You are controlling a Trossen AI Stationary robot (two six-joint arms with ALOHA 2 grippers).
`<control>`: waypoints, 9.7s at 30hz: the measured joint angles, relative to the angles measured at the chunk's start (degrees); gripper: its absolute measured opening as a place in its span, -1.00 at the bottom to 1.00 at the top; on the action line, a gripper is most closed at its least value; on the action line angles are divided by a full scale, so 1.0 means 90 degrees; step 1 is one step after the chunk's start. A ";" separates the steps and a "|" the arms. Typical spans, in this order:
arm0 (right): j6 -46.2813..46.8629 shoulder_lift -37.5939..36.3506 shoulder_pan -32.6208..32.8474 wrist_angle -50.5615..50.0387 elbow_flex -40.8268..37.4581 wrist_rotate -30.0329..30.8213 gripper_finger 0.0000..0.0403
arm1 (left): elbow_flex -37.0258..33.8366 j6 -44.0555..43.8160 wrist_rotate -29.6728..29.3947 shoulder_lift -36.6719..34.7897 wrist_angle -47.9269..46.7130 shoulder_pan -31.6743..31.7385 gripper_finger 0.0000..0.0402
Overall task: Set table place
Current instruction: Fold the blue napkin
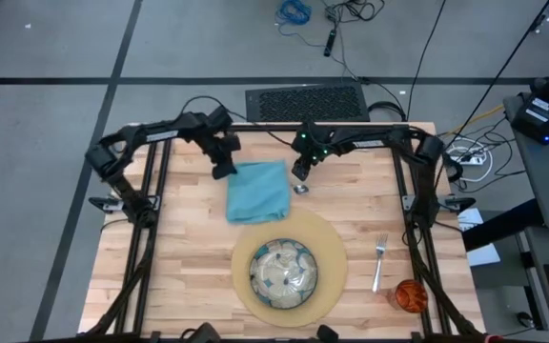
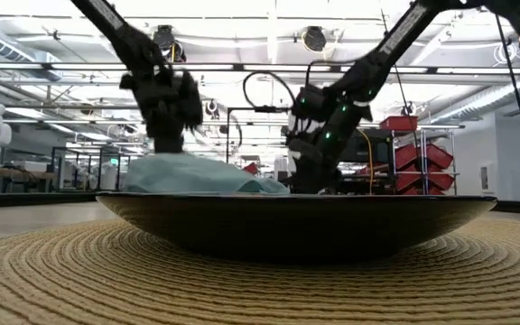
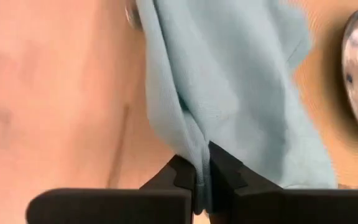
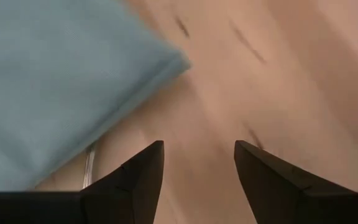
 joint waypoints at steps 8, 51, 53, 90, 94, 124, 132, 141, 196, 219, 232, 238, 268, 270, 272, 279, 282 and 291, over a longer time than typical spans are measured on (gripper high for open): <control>0.0169 0.0146 -0.0018 0.1365 0.0000 -0.0282 -0.07 | 0.0307 0.0056 -0.1166 -0.0388 -0.1132 -0.0105 -1.00; 0.0125 0.0223 -0.0283 0.2359 0.0299 -0.0296 -0.07 | 0.1769 -0.0645 -0.3857 -0.0364 -0.2415 -0.2654 -1.00; 0.0159 0.0223 -0.0215 0.2309 0.0469 -0.0209 -0.07 | 0.1769 -0.0773 -0.4112 -0.0364 -0.2613 -0.2753 -1.00; 0.0348 0.1531 -0.1056 0.2951 0.1685 -0.5432 -0.07 | 0.2597 -0.1387 -0.5038 -0.0367 -0.3075 -0.3860 -1.00; 0.0185 0.1532 -0.1032 0.2822 0.1690 -0.5511 -0.07 | 0.2597 -0.1383 -0.5041 -0.0367 -0.3070 -0.3860 -1.00; -0.1478 0.1288 -0.0517 0.0272 0.2818 -0.5631 -0.07 | 0.2597 -0.1316 -0.5144 -0.0367 -0.3105 -0.3858 -1.00; -0.1978 0.1263 0.0018 0.0104 0.3369 -0.5788 -0.40 | 0.2597 -0.1449 -0.5144 -0.0367 -0.3265 -0.3870 -1.00; -0.3405 0.1273 0.0066 -0.1452 0.3439 -0.5034 -0.99 | 0.2595 -0.1506 -0.5147 -0.0367 -0.3509 -0.3870 -1.00; -0.2857 0.0824 -0.0029 -0.0763 0.3424 -0.3877 -1.00 | 0.2587 -0.1454 -0.5895 -0.0644 -0.4108 -0.4319 -1.00; -0.2357 -0.0695 0.0465 -0.0927 0.3434 -0.4735 -1.00 | 0.1733 -0.3214 -0.5363 -0.3432 -0.3263 -0.4627 -1.00; -0.1973 -0.0248 0.0669 -0.0284 0.3428 -0.4872 -1.00 | 0.1442 -0.5398 -0.6536 -0.3243 -0.3458 -0.6875 -1.00; -0.1754 -0.0255 0.0663 0.0065 0.3427 -0.4792 -1.00 | 0.1453 -0.6343 -0.6908 -0.2850 -0.3435 -0.7879 -1.00; -0.2645 -0.0709 0.0983 -0.1654 0.3407 -0.3616 -1.00 | 0.1448 -0.6420 -0.8233 -0.2030 -0.3764 -0.8159 -1.00; -0.2612 -0.0773 0.0940 -0.1647 0.3406 -0.3582 -1.00 | 0.1396 -0.6269 -0.8337 -0.2049 -0.3846 -0.8022 -1.00; -0.2492 -0.0787 0.0796 -0.1605 0.3405 -0.3548 -1.00 | 0.1187 -0.6125 -0.8471 -0.2156 -0.3801 -0.7777 -1.00; -0.2348 -0.0756 0.0511 -0.1563 0.3398 -0.3541 -1.00 | -0.0146 -0.5071 -0.8103 -0.2863 -0.2248 -0.6651 -1.00; -0.2289 -0.0724 0.0285 -0.1555 0.3391 -0.3520 -1.00 | -0.0546 -0.4410 -0.7986 -0.3264 -0.1579 -0.5966 -1.00; -0.2101 -0.0724 -0.0260 -0.1080 0.3393 -0.3542 -1.00 | -0.0825 -0.2088 -0.6820 -0.3804 -0.0094 -0.3760 -1.00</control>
